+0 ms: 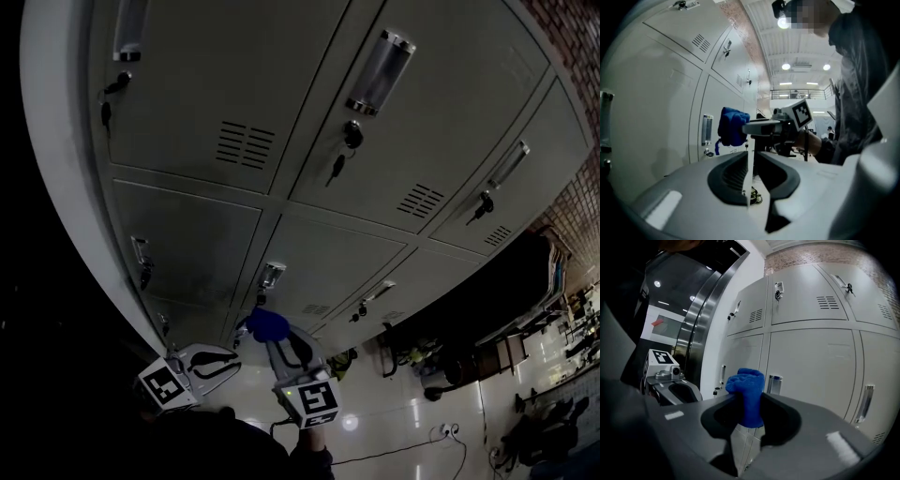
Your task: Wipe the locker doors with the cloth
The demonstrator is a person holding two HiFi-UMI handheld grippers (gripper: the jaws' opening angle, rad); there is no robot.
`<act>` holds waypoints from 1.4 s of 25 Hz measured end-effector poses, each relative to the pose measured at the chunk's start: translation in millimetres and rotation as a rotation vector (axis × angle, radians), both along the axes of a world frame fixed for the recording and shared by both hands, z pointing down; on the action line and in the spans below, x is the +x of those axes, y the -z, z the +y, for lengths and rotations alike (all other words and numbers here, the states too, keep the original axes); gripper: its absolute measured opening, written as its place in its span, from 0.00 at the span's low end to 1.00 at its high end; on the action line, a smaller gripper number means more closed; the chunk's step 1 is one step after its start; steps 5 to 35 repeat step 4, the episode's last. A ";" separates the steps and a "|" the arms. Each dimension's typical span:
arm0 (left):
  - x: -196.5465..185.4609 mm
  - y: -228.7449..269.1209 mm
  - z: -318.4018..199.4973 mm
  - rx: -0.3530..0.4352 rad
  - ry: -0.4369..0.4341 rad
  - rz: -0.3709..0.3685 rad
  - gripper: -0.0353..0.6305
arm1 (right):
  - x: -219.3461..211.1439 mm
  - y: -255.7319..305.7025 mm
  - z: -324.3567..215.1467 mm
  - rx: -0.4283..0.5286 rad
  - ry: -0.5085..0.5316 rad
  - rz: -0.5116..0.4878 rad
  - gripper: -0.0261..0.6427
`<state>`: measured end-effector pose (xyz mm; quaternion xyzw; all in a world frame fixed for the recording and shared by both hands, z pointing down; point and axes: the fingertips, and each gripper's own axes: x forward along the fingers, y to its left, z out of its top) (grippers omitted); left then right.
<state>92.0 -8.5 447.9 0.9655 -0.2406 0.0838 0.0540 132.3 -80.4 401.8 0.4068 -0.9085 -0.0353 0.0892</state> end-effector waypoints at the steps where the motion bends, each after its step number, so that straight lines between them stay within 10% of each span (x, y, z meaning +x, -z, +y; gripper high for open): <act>1: 3.0 1.1 0.5 0.003 -0.006 -0.003 0.13 | 2.0 2.0 1.3 0.005 -0.001 -0.003 0.20; 35: 11.6 3.7 2.2 0.008 -0.020 -0.009 0.13 | 9.2 5.3 4.7 0.011 -0.004 -0.006 0.20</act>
